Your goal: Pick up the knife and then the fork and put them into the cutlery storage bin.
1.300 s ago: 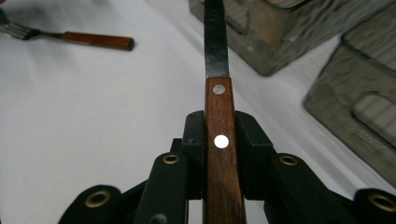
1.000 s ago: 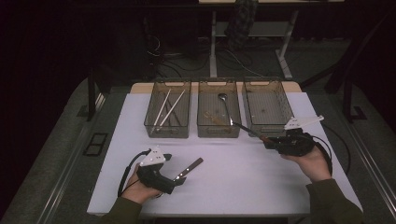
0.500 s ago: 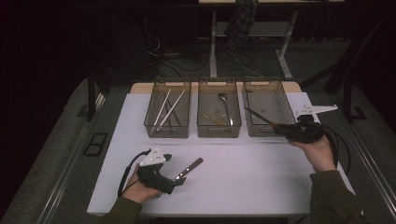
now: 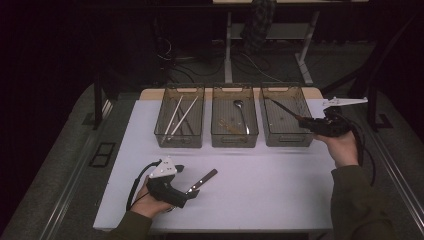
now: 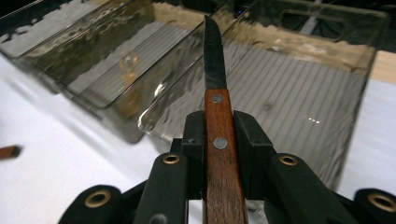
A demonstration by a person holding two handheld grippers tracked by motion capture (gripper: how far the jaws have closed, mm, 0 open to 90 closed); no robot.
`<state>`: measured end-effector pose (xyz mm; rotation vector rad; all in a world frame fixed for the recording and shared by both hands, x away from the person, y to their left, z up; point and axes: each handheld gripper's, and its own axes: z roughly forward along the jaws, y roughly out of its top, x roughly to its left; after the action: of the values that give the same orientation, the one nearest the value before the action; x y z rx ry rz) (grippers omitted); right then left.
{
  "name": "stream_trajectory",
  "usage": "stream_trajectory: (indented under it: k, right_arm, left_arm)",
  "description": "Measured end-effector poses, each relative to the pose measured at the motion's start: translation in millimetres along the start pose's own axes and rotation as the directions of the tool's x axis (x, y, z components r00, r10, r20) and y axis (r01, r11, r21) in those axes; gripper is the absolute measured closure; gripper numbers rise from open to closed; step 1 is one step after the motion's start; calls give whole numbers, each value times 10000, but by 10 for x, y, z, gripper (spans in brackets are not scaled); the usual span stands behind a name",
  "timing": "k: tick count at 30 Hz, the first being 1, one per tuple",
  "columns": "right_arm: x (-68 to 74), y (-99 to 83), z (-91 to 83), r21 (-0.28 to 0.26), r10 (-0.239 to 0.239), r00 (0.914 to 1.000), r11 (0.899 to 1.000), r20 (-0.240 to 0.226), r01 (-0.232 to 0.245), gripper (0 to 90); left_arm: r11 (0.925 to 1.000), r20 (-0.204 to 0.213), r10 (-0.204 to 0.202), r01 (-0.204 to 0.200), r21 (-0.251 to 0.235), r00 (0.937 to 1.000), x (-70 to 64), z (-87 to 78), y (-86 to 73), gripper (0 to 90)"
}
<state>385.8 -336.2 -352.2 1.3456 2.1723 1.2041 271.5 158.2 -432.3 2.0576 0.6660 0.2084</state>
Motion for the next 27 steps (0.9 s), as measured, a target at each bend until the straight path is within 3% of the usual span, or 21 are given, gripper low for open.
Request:
stream_trajectory:
  k: [9,19,24,27]
  right_arm:
    - [-103,212,158,488,86,9953,9987,968,-134,753]
    - [-183,259,490,1380,290,9895,9892,1416,-487,753]
    - [-184,243,652,1886,-52,9870,9817,1604,-254,753]
    - [-192,231,738,1990,19,9872,9794,1595,-340,753]
  left_arm:
    - [10000,51,50,-50,-12,10000,-6,8,3,0]
    - [10000,71,76,-76,-21,9999,-5,2,5,0]
    - [9999,54,108,-108,-10,9999,-8,0,7,0]
    - [10000,79,97,-97,-15,9999,-6,-3,6,0]
